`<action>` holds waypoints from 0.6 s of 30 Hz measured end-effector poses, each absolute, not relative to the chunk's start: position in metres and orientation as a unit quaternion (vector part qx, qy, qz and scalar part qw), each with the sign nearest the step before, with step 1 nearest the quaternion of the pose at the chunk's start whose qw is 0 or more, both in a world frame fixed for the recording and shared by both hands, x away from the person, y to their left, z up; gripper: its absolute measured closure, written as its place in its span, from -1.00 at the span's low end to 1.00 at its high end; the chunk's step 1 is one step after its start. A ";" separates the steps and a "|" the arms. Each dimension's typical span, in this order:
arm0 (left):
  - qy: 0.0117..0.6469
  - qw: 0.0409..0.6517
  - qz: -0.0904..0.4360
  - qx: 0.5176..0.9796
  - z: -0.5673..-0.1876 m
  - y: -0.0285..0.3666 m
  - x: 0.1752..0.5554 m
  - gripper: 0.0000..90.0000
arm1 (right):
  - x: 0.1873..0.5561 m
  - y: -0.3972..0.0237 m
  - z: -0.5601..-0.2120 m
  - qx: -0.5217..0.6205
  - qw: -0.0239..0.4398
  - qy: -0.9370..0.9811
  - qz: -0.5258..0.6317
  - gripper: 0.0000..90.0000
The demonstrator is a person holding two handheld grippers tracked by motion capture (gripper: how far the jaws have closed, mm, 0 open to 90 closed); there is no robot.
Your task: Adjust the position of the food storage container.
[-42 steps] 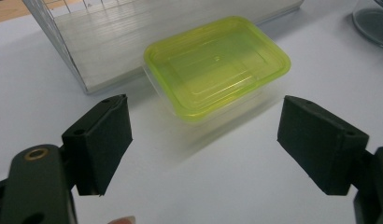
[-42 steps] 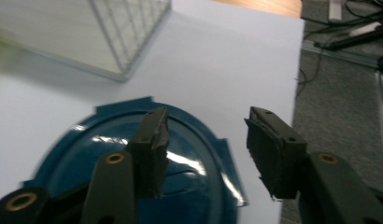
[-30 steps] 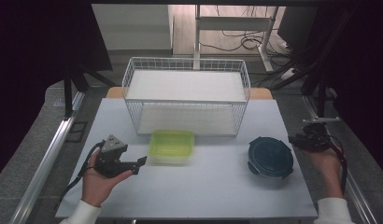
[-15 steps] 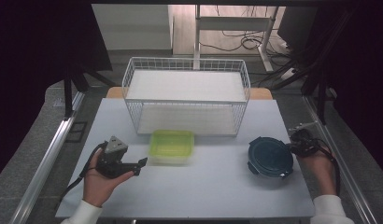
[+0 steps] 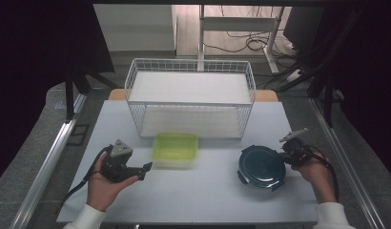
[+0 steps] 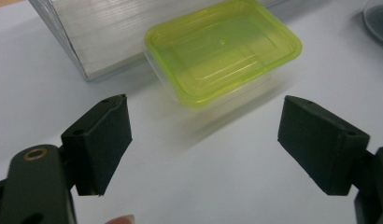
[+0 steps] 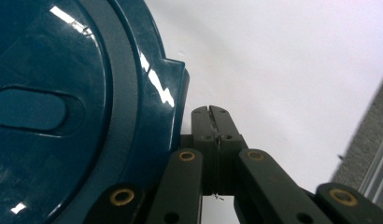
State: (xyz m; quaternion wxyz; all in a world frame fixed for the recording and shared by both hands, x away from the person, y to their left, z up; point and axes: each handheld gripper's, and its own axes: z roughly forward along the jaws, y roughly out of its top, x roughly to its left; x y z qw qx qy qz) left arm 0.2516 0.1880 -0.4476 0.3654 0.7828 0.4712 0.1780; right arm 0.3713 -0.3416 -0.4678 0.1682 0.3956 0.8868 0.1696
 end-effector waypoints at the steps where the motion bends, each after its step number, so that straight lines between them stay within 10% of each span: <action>1: 0.472 0.364 0.178 0.783 -0.448 0.187 0.251 -0.62 | 0.370 -0.339 -0.468 0.392 0.167 0.889 0.170 0.97; 18: 0.468 0.359 0.177 0.788 -0.450 0.187 0.252 -0.62 | 0.354 -0.283 -0.472 0.330 0.159 0.913 0.178 0.97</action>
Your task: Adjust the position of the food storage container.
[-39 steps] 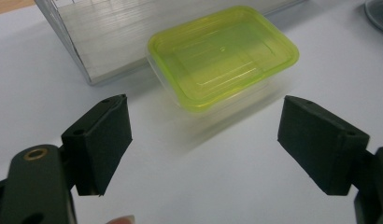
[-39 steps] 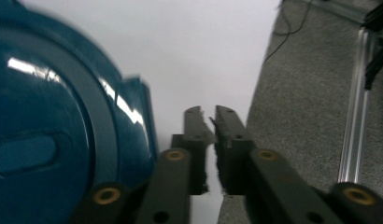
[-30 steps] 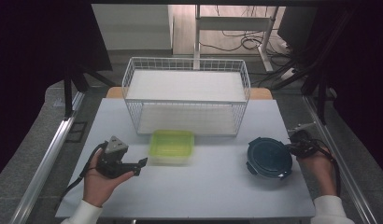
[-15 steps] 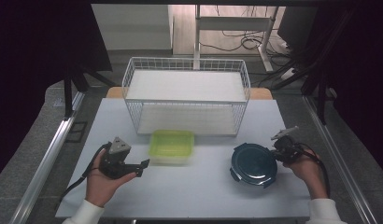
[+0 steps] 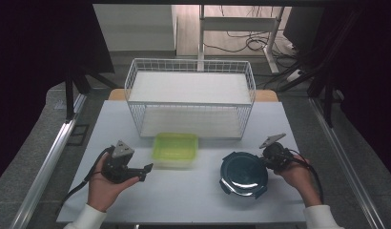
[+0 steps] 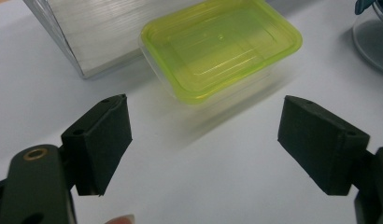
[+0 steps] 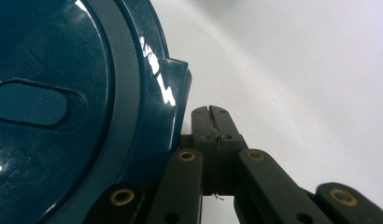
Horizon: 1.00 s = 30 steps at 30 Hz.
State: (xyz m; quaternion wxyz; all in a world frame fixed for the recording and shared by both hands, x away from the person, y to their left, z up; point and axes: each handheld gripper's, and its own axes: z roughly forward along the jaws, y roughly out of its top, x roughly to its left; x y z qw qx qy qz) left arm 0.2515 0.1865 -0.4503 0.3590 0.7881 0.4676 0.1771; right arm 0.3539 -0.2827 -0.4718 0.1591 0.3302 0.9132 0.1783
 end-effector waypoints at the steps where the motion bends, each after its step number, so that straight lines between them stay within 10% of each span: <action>1: 0.467 0.359 0.177 0.788 -0.450 0.186 0.252 -0.62 | 0.352 -0.280 -0.472 0.330 0.159 0.914 0.177 0.97; 30: 0.464 0.359 0.170 0.792 -0.453 0.184 0.253 -0.62 | 0.332 -0.174 -0.476 0.247 0.152 0.929 0.229 0.97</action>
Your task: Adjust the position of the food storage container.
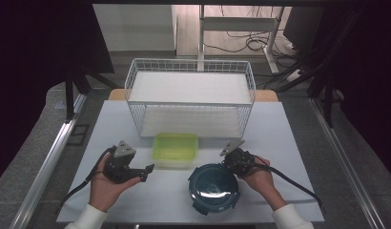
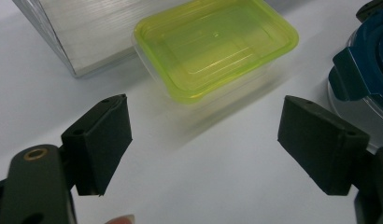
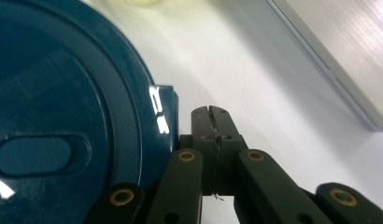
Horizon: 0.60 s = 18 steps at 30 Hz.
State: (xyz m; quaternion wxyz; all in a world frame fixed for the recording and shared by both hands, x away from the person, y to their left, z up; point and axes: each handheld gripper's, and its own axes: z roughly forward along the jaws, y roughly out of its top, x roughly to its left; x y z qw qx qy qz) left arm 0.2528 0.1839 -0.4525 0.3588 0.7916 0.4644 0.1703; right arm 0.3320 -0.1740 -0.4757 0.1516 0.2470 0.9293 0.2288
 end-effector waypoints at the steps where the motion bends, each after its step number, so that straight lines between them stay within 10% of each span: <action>1: 0.464 0.358 0.170 0.792 -0.452 0.184 0.252 -0.62 | 0.332 -0.178 -0.473 0.255 0.153 0.926 0.232 0.97; 18: 0.467 0.367 0.160 0.788 -0.453 0.186 0.251 -0.62 | 0.278 -0.224 -0.470 0.331 0.120 0.907 0.231 0.97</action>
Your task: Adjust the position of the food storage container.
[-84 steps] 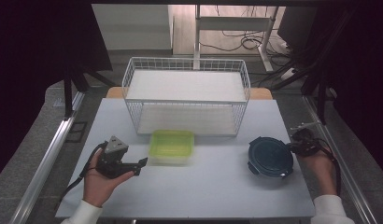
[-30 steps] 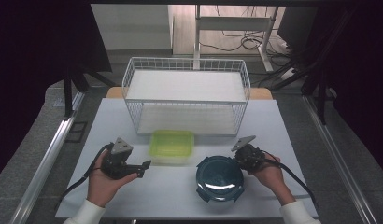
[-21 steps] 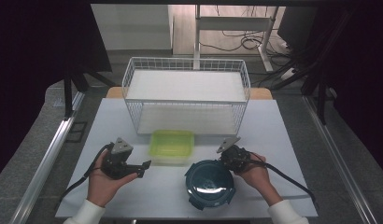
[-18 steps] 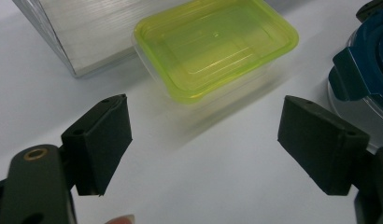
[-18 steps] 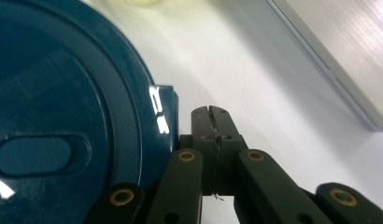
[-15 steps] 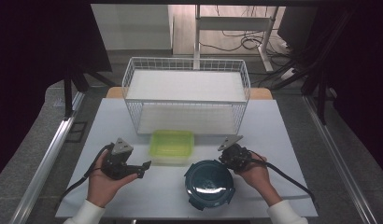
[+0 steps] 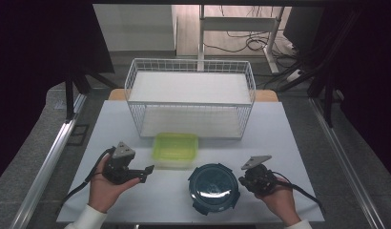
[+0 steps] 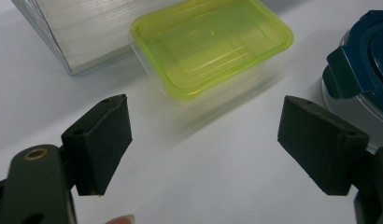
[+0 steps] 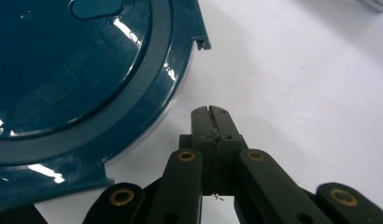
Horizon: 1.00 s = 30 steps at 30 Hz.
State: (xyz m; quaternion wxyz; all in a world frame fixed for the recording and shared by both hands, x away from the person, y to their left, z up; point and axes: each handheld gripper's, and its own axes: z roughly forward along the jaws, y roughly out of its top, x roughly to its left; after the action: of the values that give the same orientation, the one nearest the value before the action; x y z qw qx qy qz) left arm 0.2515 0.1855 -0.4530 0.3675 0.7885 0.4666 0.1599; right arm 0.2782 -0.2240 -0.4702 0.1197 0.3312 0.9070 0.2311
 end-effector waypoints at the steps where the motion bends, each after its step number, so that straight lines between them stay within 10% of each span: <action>1: 0.467 0.368 0.159 0.789 -0.453 0.185 0.252 -0.62 | 0.279 -0.222 -0.471 0.333 0.118 0.906 0.232 0.97; 30: 0.465 0.357 0.153 0.795 -0.459 0.181 0.251 -0.62 | 0.318 -0.168 -0.480 0.224 0.096 0.940 0.240 0.97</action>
State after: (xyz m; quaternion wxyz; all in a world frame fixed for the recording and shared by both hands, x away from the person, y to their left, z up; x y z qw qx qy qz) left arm 0.2508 0.1809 -0.4591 0.3572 0.7952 0.4653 0.1535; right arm 0.3181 -0.1678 -0.4801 0.0964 0.2242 0.9396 0.2400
